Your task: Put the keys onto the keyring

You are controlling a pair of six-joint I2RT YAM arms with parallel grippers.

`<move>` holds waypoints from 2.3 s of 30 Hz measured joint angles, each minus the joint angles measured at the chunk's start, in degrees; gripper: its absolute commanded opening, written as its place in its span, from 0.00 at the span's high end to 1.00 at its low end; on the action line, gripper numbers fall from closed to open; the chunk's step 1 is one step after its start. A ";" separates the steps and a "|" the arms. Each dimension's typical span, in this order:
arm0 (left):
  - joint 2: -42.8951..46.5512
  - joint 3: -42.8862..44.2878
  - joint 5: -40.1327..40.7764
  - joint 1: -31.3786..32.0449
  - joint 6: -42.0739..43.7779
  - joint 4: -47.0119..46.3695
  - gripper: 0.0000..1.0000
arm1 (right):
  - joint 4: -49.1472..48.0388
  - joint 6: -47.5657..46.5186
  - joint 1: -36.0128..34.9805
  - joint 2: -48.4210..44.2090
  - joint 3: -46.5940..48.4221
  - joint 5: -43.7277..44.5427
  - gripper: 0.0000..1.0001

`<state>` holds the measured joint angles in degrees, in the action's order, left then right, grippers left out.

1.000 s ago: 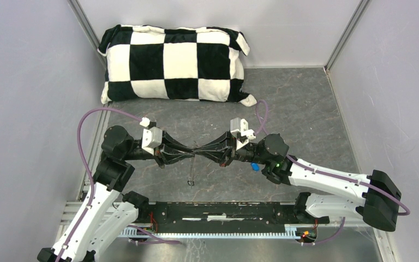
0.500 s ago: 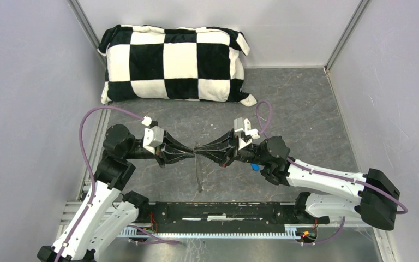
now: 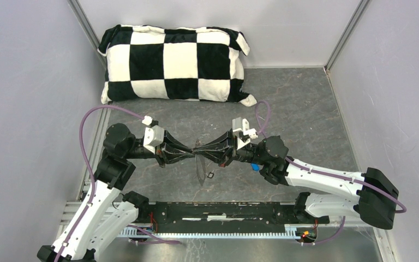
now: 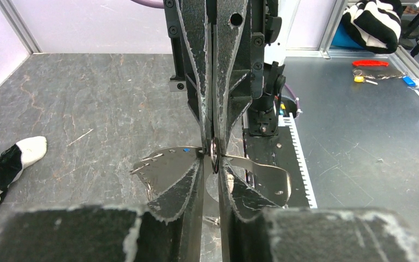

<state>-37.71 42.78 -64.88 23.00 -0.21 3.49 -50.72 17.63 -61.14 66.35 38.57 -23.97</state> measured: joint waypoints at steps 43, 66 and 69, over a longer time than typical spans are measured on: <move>12.07 5.01 -1.70 0.00 68.17 35.67 0.98 | 43.32 -20.22 -0.68 -17.73 6.78 11.96 0.02; -3.15 3.04 3.52 0.00 45.62 30.77 0.98 | 66.51 5.14 11.02 -19.91 -16.83 40.50 0.17; -4.61 3.04 5.92 0.00 42.03 29.73 0.98 | 66.27 7.43 11.67 -20.02 -19.06 40.30 0.21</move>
<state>-42.33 45.82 -58.96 23.00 41.82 33.21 15.55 25.06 -49.47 46.33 19.51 16.34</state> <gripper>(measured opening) 0.039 0.828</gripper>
